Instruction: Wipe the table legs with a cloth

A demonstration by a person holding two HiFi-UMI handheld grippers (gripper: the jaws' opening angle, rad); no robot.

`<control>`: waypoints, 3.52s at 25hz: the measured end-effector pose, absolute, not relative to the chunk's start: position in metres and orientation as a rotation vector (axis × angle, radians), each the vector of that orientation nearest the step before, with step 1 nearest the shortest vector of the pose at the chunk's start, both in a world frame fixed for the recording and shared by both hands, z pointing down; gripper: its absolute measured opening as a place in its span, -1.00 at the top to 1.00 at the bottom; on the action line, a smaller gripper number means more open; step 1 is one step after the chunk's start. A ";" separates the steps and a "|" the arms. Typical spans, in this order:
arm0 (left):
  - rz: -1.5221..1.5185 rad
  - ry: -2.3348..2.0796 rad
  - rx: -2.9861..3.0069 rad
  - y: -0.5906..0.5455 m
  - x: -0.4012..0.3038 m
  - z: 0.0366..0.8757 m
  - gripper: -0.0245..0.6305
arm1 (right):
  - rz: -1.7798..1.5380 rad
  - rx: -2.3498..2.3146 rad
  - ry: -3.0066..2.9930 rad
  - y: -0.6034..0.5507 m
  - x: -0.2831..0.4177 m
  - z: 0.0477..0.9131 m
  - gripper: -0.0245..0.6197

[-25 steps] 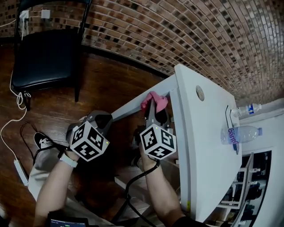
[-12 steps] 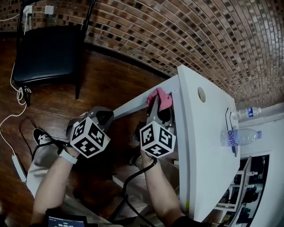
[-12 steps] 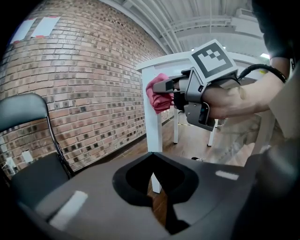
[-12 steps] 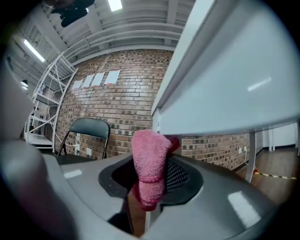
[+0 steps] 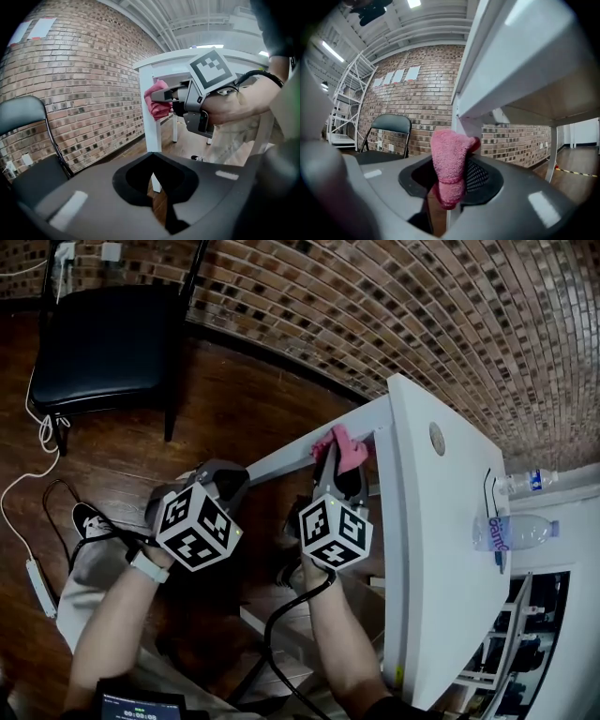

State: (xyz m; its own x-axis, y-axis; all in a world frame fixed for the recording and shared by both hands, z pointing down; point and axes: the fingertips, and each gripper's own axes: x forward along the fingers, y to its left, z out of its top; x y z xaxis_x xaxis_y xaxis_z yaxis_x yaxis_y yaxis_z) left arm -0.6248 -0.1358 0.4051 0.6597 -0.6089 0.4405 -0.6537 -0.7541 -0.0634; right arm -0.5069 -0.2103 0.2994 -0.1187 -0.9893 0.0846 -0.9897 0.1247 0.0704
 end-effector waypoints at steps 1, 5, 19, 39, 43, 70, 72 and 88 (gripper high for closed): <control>0.679 -1.055 2.772 -0.136 -0.624 0.405 0.92 | 0.016 2.000 -2.269 -0.210 -0.507 0.304 0.54; 0.690 -1.050 2.777 -0.135 -0.623 0.404 0.92 | 0.030 1.985 -2.253 -0.211 -0.506 0.319 0.54; 0.713 -1.050 2.771 -0.135 -0.625 0.403 0.92 | 0.238 1.902 -2.173 -0.213 -0.502 0.402 0.54; 0.822 -1.039 2.688 -0.130 -0.634 0.417 0.92 | 0.660 1.779 -1.958 -0.217 -0.494 0.547 0.49; 0.847 -1.037 2.663 -0.130 -0.635 0.419 0.92 | 0.741 1.744 -1.908 -0.219 -0.491 0.579 0.47; 1.011 -0.946 2.544 -0.122 -0.643 0.446 0.92 | 0.966 1.624 -1.636 -0.218 -0.474 0.773 0.44; 1.021 -0.930 2.542 -0.121 -0.642 0.450 0.92 | 0.991 1.639 -1.625 -0.217 -0.474 0.787 0.44; 1.066 -0.862 2.522 -0.110 -0.645 0.474 0.92 | 1.186 1.555 -1.543 -0.215 -0.476 0.850 0.45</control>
State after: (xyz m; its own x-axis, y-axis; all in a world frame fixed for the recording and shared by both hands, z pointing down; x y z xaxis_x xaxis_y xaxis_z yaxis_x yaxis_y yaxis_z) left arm -0.6454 -0.1100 0.4737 0.5520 -0.4189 0.7210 -0.6176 -0.7864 0.0160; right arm -0.4760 -0.2145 0.8505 -0.0959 -0.4060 0.9088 -0.9826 -0.1072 -0.1516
